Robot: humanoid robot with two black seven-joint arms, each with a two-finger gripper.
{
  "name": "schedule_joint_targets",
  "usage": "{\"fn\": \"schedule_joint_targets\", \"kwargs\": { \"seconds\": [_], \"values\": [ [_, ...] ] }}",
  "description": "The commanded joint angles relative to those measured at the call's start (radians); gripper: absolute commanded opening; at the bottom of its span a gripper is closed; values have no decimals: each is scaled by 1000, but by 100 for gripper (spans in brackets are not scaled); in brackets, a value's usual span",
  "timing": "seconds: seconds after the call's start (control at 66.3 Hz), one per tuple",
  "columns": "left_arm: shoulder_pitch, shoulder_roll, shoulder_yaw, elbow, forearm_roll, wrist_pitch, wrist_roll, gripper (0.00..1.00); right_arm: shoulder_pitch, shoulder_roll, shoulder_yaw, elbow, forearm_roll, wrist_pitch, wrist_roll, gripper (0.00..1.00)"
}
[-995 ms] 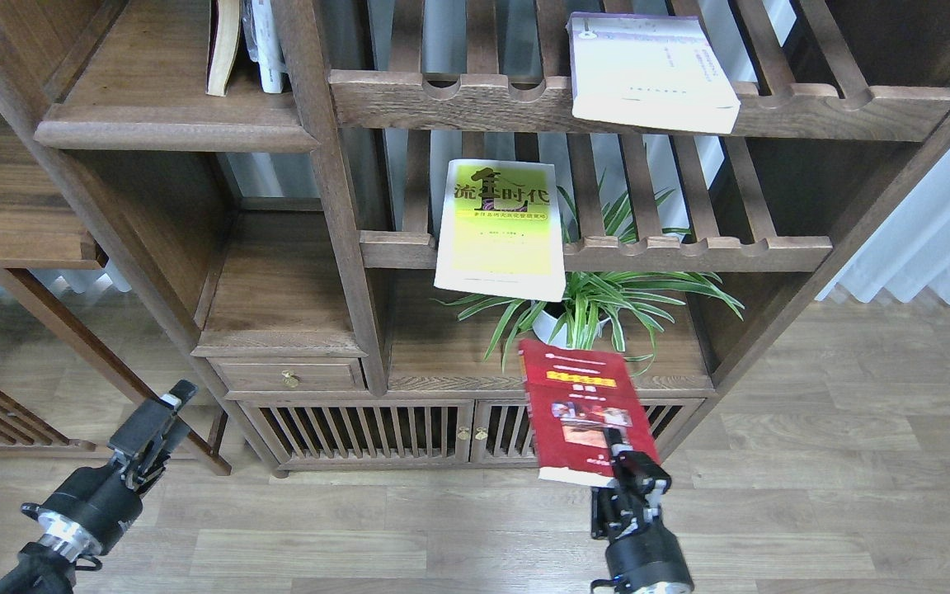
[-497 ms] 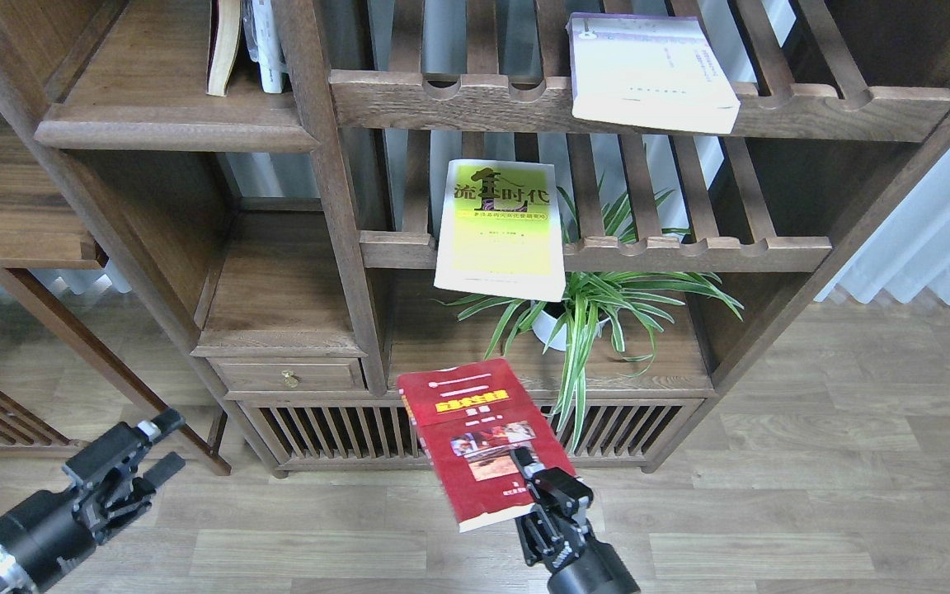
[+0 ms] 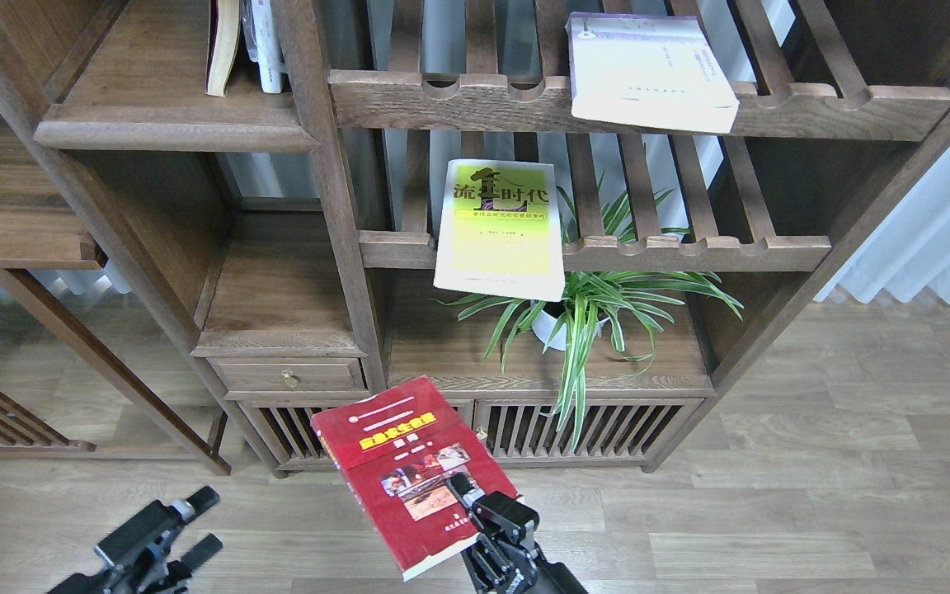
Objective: Organize books on shelf
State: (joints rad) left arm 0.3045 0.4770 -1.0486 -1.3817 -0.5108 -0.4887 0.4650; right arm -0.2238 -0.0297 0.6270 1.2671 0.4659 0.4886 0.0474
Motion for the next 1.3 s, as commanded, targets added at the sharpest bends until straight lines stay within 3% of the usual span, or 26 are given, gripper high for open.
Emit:
{"fn": "schedule_joint_targets", "kwargs": {
  "seconds": [0.0, 0.377, 0.829, 1.281],
  "values": [
    [-1, -43, 12, 0, 9, 0, 1, 99, 1, 10, -3, -22, -18, 0, -1, 7],
    [-33, -93, 45, 1, 9, 0, -9, 100, 18, 27, -12, -51, -26, 0, -1, 7],
    [-203, -103, 88, 76, -41, 0, -28, 100, 24, 30, -15, -51, -26, 0, -1, 6],
    [-295, -135, 213, 135, -83, 0, -26, 87, 23, 30, -16, -49, -27, 0, -1, 6]
  ]
}}
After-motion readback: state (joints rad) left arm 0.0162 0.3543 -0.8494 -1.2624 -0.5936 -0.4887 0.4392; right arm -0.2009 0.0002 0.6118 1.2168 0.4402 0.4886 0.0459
